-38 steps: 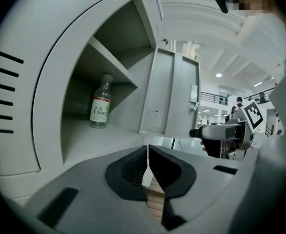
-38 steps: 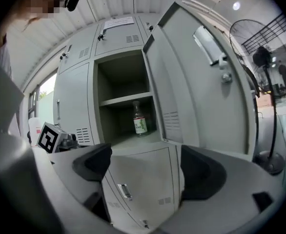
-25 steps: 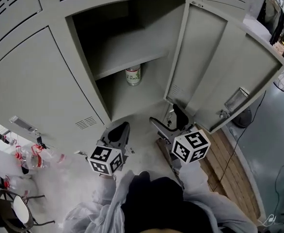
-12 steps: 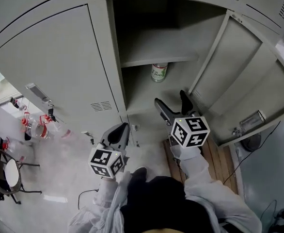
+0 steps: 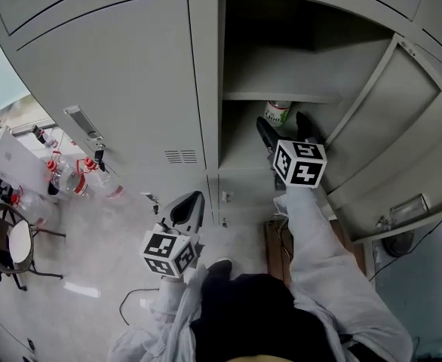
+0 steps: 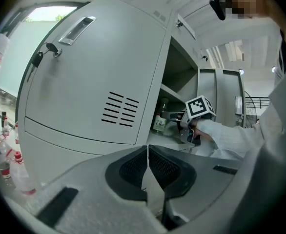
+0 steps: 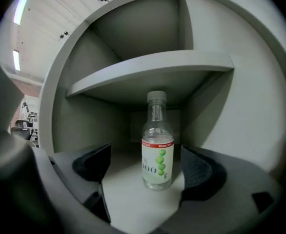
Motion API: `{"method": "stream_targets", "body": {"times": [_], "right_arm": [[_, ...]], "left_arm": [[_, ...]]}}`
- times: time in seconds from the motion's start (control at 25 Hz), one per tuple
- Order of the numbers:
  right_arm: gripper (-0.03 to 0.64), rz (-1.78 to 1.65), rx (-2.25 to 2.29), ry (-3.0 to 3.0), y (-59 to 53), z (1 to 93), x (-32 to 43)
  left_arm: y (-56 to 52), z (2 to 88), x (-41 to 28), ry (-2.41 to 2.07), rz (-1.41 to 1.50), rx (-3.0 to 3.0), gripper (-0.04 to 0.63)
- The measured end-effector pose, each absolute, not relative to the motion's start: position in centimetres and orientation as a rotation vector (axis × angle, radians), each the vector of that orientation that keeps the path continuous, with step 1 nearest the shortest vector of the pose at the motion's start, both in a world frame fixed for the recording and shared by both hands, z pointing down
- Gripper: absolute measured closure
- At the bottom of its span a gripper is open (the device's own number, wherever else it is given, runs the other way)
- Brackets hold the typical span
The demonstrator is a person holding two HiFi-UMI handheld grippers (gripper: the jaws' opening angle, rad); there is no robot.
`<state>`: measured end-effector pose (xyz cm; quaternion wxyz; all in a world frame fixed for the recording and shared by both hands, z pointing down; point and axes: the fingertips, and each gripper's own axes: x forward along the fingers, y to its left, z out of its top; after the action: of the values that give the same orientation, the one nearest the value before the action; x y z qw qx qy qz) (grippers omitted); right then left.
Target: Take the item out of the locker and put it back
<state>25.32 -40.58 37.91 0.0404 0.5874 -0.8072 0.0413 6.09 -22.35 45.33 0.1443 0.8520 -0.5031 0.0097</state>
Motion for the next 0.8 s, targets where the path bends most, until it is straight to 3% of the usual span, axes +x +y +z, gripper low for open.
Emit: {"method": "stream_targets", "body": {"times": [0.44, 0.6, 0.8], "right_arm": [[0.175, 0.098, 1.821, -2.314, -46.7, 39.8, 26.2], [0.311, 0.126, 1.844, -2.312, -47.1, 40.4, 26.9], [0.314, 0.131, 1.812, -2.343, -47.3, 40.4, 26.5]], "left_arm": [[-24.8, 45.3, 4.7, -1.45, 0.018, 2.463, 0.581], [-25.2, 45.7, 4.3, -1.449, 0.024, 2.451, 0.581], [-25.5, 45.9, 4.2, -1.449, 0.018, 2.437, 0.581]]}}
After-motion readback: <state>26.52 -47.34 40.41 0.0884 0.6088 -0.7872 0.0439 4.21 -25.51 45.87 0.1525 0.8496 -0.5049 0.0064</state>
